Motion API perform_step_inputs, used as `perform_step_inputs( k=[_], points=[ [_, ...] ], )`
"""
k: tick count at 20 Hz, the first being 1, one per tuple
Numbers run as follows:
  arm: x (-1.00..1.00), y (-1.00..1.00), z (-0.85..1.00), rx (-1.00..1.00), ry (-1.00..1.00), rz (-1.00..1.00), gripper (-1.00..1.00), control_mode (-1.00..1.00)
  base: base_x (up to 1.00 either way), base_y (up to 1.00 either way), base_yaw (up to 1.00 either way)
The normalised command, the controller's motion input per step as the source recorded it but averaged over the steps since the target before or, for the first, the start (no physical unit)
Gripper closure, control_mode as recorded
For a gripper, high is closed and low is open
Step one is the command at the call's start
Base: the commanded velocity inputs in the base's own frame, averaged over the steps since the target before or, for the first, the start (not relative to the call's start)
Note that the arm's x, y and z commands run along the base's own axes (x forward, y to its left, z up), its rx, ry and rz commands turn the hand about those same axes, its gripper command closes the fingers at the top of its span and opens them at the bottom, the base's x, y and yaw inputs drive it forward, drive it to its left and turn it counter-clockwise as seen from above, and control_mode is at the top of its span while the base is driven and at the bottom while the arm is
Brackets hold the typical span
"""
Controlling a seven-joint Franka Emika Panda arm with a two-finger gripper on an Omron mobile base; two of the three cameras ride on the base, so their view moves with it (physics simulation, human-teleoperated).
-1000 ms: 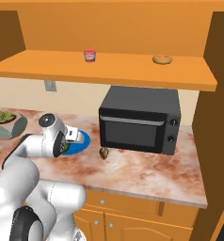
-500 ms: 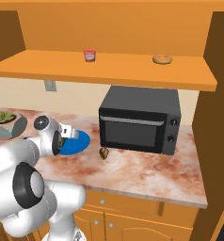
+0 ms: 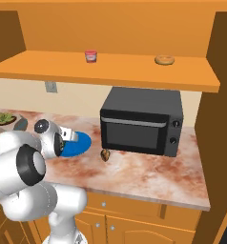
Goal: Pick the avocado and bread from the counter and place them on the plate. Then pick the jam from the cabinet and place it next to the plate. Lastly close the cabinet door.
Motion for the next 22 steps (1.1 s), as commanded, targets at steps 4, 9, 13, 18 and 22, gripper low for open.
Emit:
perform_step_inputs(
  k=[4,9,13,18,22],
  points=[
    [0.02,0.0,-0.22,0.0,-0.01,0.0,1.0,-1.0,0.0,0.0,0.0],
    [0.07,0.0,-0.16,0.0,0.0,0.01,1.0,-1.0,0.0,0.0,0.0],
    [0.1,0.03,-0.11,0.0,0.0,0.02,1.0,-1.0,0.0,0.0,0.0],
    [0.09,0.06,-0.11,-0.01,0.0,0.01,1.0,-1.0,0.0,0.0,0.0],
    [0.09,0.08,-0.12,-0.02,0.0,0.01,1.0,-1.0,0.0,0.0,0.0]
  ],
)
